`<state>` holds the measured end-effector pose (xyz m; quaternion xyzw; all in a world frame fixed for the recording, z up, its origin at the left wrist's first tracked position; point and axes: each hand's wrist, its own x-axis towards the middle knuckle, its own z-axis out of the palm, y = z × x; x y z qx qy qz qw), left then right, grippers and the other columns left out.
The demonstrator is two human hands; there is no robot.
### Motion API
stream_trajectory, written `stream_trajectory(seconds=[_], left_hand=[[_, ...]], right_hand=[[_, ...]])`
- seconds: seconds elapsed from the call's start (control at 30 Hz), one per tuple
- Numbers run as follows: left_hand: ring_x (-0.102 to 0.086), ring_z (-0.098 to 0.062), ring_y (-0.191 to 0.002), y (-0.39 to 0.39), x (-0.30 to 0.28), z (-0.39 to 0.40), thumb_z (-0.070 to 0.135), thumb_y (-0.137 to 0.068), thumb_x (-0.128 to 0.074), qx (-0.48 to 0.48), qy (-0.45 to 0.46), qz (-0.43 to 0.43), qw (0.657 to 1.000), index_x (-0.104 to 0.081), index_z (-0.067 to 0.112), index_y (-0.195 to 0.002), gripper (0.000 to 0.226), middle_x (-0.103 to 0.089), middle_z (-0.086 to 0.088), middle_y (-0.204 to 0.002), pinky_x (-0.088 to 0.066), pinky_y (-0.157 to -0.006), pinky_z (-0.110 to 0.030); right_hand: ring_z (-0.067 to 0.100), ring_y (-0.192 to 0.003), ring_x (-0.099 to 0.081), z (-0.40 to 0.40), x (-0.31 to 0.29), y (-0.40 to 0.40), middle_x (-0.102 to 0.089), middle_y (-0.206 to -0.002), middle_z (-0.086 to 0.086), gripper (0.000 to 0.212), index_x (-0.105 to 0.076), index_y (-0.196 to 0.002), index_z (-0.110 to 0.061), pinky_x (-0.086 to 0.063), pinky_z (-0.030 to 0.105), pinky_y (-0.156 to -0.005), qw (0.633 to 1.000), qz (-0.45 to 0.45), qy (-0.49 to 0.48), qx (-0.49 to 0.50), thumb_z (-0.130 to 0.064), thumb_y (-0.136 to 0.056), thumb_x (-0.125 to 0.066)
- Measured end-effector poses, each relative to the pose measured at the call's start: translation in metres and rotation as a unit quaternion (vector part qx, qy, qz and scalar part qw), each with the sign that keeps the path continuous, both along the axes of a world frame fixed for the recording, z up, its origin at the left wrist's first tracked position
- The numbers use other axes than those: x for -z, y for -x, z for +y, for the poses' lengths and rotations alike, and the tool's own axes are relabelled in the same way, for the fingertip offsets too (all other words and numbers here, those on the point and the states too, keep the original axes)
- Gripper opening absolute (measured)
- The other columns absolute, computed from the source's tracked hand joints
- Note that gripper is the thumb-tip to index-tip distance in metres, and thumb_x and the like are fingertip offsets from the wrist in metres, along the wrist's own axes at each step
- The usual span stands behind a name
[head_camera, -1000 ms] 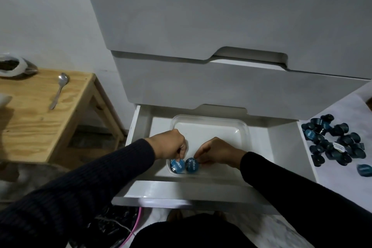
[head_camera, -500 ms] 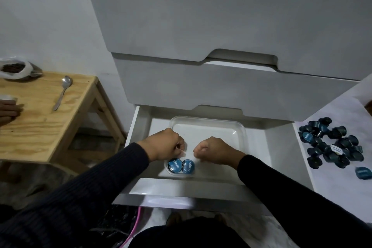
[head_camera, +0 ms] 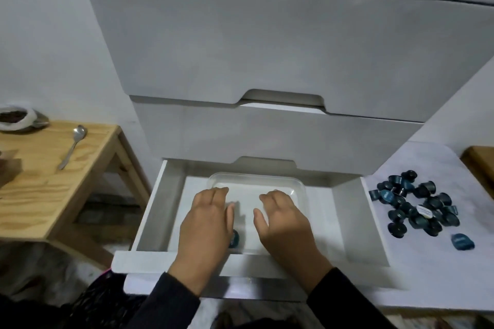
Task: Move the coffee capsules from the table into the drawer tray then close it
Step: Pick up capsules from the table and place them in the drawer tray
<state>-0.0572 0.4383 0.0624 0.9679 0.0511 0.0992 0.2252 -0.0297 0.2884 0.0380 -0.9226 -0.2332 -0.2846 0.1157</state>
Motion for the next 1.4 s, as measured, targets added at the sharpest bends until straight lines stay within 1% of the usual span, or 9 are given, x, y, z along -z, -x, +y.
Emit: stream_trajectory(seconds=[0.1, 0.27, 0.5, 0.67, 0.77, 0.93, 1.07, 1.2, 1.4], left_hand=[[-0.059, -0.021, -0.109, 0.008, -0.005, -0.026, 0.027, -0.090, -0.055, 0.001, 0.016, -0.030, 0.999, -0.058, 0.017, -0.121, 0.032, -0.065, -0.003, -0.115, -0.051, -0.084, -0.030], [-0.059, -0.022, -0.109, 0.007, -0.011, -0.098, 0.025, -0.089, -0.056, 0.029, 0.058, -0.046, 0.997, -0.059, 0.018, -0.120, 0.032, -0.066, -0.003, -0.114, -0.047, -0.091, -0.030], [-0.056, -0.015, -0.113, -0.001, -0.017, -0.251, 0.026, -0.091, -0.053, 0.081, 0.149, -0.024, 0.985, -0.058, 0.022, -0.122, 0.032, -0.062, 0.003, -0.120, -0.031, -0.094, -0.017], [-0.056, -0.013, -0.107, -0.006, 0.004, -0.343, 0.029, -0.091, -0.052, 0.145, 0.180, 0.011, 0.973, -0.060, 0.024, -0.117, 0.028, -0.064, 0.004, -0.115, -0.031, -0.087, -0.011], [-0.056, -0.015, -0.106, -0.020, 0.035, -0.377, 0.028, -0.088, -0.050, 0.148, 0.187, 0.055, 0.970, -0.062, 0.021, -0.113, 0.029, -0.066, 0.003, -0.111, -0.039, -0.090, -0.019], [-0.053, -0.017, -0.103, -0.052, 0.083, -0.403, 0.020, -0.084, -0.060, 0.100, 0.177, 0.090, 0.975, -0.061, 0.018, -0.109, 0.025, -0.065, 0.000, -0.105, -0.035, -0.082, -0.018], [-0.051, -0.017, -0.096, -0.068, 0.111, -0.411, 0.024, -0.080, -0.062, 0.079, 0.163, 0.121, 0.976, -0.058, 0.021, -0.093, 0.015, -0.061, 0.004, -0.094, -0.032, -0.073, -0.018], [-0.051, -0.013, -0.094, -0.075, 0.123, -0.417, 0.027, -0.081, -0.062, 0.067, 0.170, 0.130, 0.974, -0.059, 0.023, -0.096, 0.016, -0.060, 0.006, -0.097, -0.031, -0.074, -0.016], [-0.055, -0.006, -0.085, -0.075, 0.120, -0.420, 0.023, -0.081, -0.061, 0.015, 0.254, 0.105, 0.961, -0.063, 0.027, -0.095, 0.015, -0.062, 0.009, -0.092, -0.040, -0.074, -0.011]], right_hand=[[0.027, -0.081, -0.069, -0.022, -0.015, 0.010, -0.071, -0.082, 0.011, 0.018, -0.069, -0.085, -0.002, -0.058, 0.027, -0.070, 1.000, 0.014, -0.010, -0.004, -0.015, -0.079, -0.059], [0.022, -0.084, -0.068, -0.095, -0.028, 0.016, -0.072, -0.087, 0.009, 0.023, -0.069, -0.089, -0.007, -0.055, 0.025, -0.074, 0.995, 0.084, -0.046, 0.007, -0.019, -0.078, -0.054], [0.013, -0.093, -0.059, -0.247, -0.016, 0.008, -0.068, -0.097, 0.005, 0.031, -0.065, -0.098, -0.012, -0.044, 0.015, -0.078, 0.980, 0.153, -0.111, 0.066, -0.029, -0.085, -0.042], [0.020, -0.096, -0.061, -0.341, 0.022, -0.003, -0.065, -0.102, 0.008, 0.026, -0.063, -0.102, -0.011, -0.042, 0.018, -0.082, 0.966, 0.210, -0.114, 0.099, -0.025, -0.087, -0.047], [0.026, -0.096, -0.060, -0.376, 0.045, -0.018, -0.064, -0.101, 0.013, 0.025, -0.063, -0.101, -0.005, -0.044, 0.027, -0.083, 0.949, 0.258, -0.121, 0.131, -0.019, -0.085, -0.051], [0.029, -0.075, -0.059, -0.400, 0.068, -0.055, -0.061, -0.080, 0.012, 0.007, -0.063, -0.082, -0.003, -0.046, 0.029, -0.068, 0.939, 0.272, -0.142, 0.159, -0.008, -0.077, -0.063], [0.029, -0.055, -0.057, -0.401, 0.076, -0.070, -0.058, -0.060, 0.013, 0.017, -0.060, -0.063, 0.000, -0.047, 0.027, -0.050, 0.958, 0.231, -0.094, 0.141, 0.003, -0.059, -0.076], [0.031, -0.061, -0.057, -0.405, 0.090, -0.077, -0.058, -0.066, 0.016, 0.017, -0.060, -0.067, 0.001, -0.047, 0.028, -0.055, 0.946, 0.265, -0.101, 0.156, -0.004, -0.065, -0.076], [0.035, -0.080, -0.059, -0.404, 0.092, -0.080, -0.062, -0.083, 0.017, 0.010, -0.063, -0.083, -0.001, -0.049, 0.036, -0.058, 0.949, 0.270, -0.097, 0.131, -0.008, -0.076, -0.066]])
